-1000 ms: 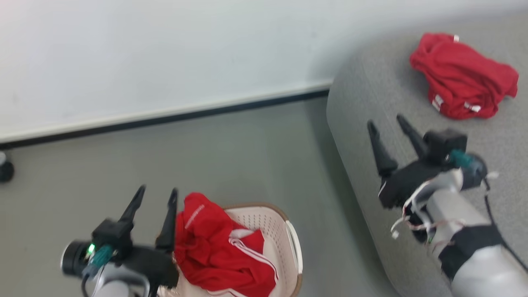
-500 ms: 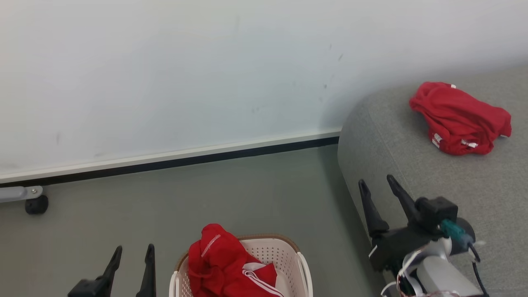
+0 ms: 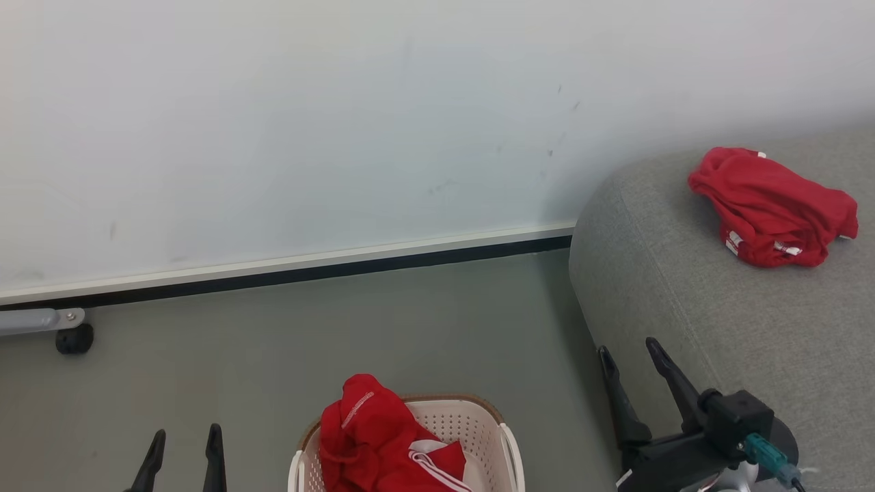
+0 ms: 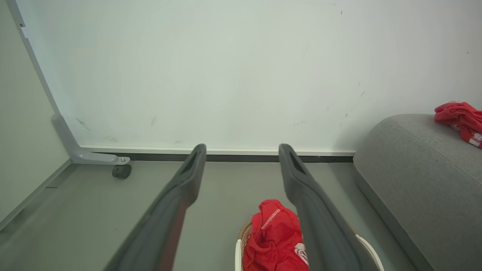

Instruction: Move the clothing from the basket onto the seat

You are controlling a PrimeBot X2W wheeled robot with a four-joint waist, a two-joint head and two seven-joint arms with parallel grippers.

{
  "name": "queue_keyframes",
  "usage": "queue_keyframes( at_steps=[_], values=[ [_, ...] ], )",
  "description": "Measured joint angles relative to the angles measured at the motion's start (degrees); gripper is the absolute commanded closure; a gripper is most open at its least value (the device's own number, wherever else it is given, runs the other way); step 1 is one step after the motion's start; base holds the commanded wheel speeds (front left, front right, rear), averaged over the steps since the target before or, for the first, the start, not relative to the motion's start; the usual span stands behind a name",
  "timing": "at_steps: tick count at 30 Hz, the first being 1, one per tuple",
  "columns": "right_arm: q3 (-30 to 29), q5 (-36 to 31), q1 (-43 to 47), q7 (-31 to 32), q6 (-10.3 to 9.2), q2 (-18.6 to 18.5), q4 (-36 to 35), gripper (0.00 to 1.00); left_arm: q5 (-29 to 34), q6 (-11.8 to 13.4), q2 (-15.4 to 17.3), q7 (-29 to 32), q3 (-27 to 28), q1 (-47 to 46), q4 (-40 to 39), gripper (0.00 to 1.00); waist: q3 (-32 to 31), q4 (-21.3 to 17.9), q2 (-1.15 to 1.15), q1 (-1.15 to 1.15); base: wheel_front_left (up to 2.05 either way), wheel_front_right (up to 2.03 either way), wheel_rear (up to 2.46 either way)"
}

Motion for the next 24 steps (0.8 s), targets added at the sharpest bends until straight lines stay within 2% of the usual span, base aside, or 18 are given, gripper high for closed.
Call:
queue_keyframes(
  at_steps=[10, 24],
  values=[
    [-1.8, -1.2, 4.5, 0.0, -1.02, 0.2, -4.5, 0.00, 2.0, 0.4, -0.7, 0.0, 1.8, 2.8, -2.6, 0.00, 0.2, -0.2, 0.00, 0.00, 0.00, 0.00, 0.00],
    [-3.8, -3.1, 5.9, 0.0, -1.12, 0.6, -7.3, 0.00, 3.0, 0.4, -1.3, 0.0, 3.2, 3.3, -4.6, 0.00, 0.3, -0.4, 0.00, 0.00, 0.00, 0.00, 0.00]
  ],
)
